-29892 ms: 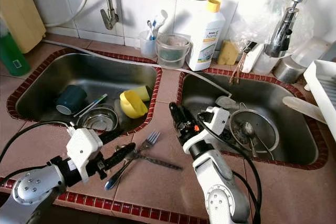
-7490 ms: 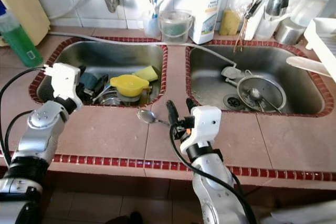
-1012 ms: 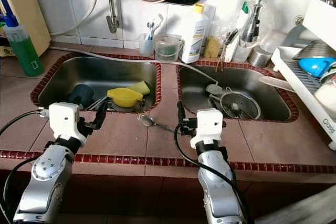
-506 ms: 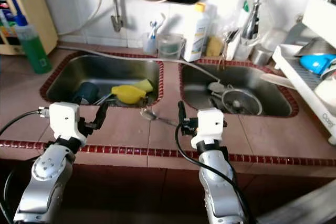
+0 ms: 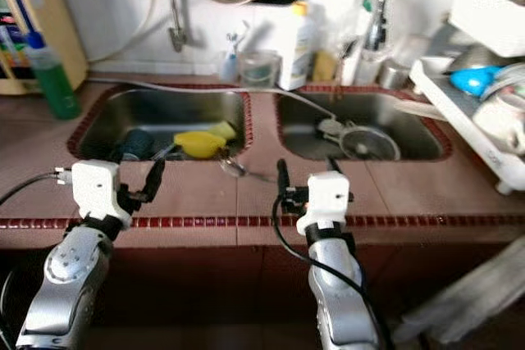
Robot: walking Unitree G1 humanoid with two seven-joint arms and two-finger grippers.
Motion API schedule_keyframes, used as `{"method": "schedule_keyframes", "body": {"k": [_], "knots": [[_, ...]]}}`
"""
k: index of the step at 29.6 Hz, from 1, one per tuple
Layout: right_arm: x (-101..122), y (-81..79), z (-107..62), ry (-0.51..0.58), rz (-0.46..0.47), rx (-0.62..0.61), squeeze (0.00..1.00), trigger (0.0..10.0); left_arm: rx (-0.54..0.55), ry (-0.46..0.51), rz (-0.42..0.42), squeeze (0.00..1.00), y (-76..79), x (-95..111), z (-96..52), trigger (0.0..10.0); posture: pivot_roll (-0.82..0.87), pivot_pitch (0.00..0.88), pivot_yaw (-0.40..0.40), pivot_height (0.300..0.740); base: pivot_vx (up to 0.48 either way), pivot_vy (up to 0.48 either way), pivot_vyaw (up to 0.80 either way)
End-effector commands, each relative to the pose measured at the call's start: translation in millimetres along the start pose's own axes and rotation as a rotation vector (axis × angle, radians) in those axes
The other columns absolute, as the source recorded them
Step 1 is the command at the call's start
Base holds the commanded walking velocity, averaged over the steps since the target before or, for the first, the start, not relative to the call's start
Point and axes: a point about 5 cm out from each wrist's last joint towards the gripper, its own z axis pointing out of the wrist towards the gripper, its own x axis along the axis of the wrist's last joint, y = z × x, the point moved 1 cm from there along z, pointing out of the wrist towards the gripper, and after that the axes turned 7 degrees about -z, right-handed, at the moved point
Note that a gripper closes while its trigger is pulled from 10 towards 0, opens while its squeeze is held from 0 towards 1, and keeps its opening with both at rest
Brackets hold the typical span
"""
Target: Kitchen organization
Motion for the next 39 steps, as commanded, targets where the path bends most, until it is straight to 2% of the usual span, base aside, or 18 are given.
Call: {"method": "schedule_keyframes", "body": {"k": [1,13,31,39], "knots": [[3.8,3.3,0.8,0.013,-0.002,-0.013,0.00,10.0,-0.008,0.006,0.006,0.00,0.3,3.4,0.5,10.0,-0.11,0.003,-0.008,0.740,0.000,0.000,0.00],[3.5,0.5,1.0,0.010,0.004,-0.007,0.00,10.0,-0.040,-0.002,0.040,0.00,1.8,3.3,0.0,10.0,-0.10,0.000,-0.007,0.740,0.000,0.000,0.00],[4.0,0.1,2.7,0.014,0.003,-0.004,0.00,10.0,-0.058,0.007,0.047,0.00,4.4,5.1,2.5,10.0,-0.11,0.000,-0.006,0.740,0.000,0.000,0.00],[3.6,-0.2,2.3,0.011,0.004,-0.004,0.00,10.0,-0.058,0.005,0.042,0.00,4.7,5.3,2.8,10.0,-0.11,0.000,-0.006,0.740,0.000,-0.252,0.00]]}}
